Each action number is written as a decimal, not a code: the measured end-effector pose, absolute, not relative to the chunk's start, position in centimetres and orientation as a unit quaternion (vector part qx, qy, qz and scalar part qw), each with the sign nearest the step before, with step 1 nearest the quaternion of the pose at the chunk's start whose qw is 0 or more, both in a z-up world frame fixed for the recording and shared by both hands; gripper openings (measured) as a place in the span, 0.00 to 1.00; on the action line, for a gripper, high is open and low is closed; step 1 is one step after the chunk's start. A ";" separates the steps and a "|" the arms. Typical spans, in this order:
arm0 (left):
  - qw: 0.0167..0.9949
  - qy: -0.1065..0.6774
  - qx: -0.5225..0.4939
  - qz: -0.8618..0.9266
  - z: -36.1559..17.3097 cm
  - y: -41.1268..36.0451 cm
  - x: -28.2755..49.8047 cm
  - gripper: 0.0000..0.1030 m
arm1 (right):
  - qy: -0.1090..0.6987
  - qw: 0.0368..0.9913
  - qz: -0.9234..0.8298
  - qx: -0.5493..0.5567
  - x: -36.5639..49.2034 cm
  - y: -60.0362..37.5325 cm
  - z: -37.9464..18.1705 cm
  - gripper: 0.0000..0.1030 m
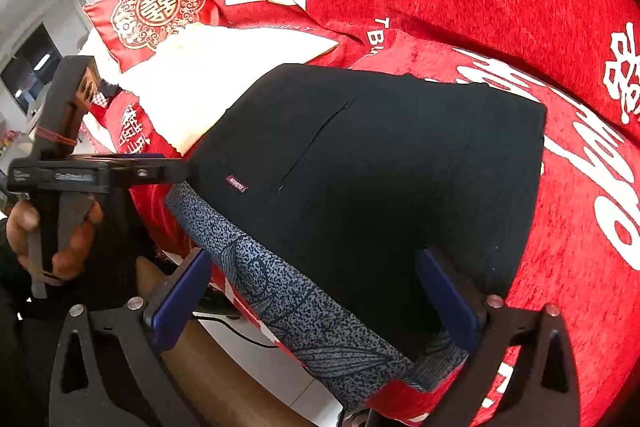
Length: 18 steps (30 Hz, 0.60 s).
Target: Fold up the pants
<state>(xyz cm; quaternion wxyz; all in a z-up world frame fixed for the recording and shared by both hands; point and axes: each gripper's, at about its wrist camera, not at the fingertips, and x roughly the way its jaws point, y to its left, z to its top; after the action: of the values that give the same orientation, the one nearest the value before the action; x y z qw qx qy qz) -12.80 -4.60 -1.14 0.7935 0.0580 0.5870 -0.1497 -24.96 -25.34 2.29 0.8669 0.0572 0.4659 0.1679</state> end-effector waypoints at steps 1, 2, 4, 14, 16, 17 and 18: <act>0.794 0.584 0.059 -0.158 -1.2 -4.8 -12.9 1.00 | 0.466 0.866 0.169 0.060 -24.9 -25.4 2.3 0.99; 0.797 0.578 0.052 -0.166 -0.9 -4.7 -12.9 1.00 | 0.468 0.865 0.169 0.062 -24.9 -25.4 2.4 0.99; 0.798 0.570 0.038 -0.192 0.0 -4.8 -12.4 1.00 | 0.471 0.864 0.164 0.069 -24.9 -25.6 2.8 0.99; 0.734 0.628 -0.031 -0.256 -1.7 -8.9 -4.2 1.00 | 0.445 0.876 0.129 0.131 -25.0 -28.9 4.3 1.00; 0.731 0.630 -0.031 -0.258 -2.3 -8.8 -4.6 1.00 | 0.434 0.878 0.113 0.167 -25.0 -31.4 4.6 1.00; 0.733 0.627 -0.028 -0.262 -2.1 -8.7 -4.9 1.00 | 0.433 0.876 0.106 0.186 -25.0 -32.8 4.5 1.00; 0.733 0.627 -0.026 -0.264 -2.1 -8.7 -4.9 1.00 | 0.436 0.872 0.096 0.202 -25.3 -34.1 4.1 1.00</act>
<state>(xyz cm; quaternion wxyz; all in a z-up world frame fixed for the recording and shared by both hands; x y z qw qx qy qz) -4.89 -8.67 -2.15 0.7325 -0.0257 0.6268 -0.2644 -25.26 -34.06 4.08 0.8718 0.2024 0.4357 0.0956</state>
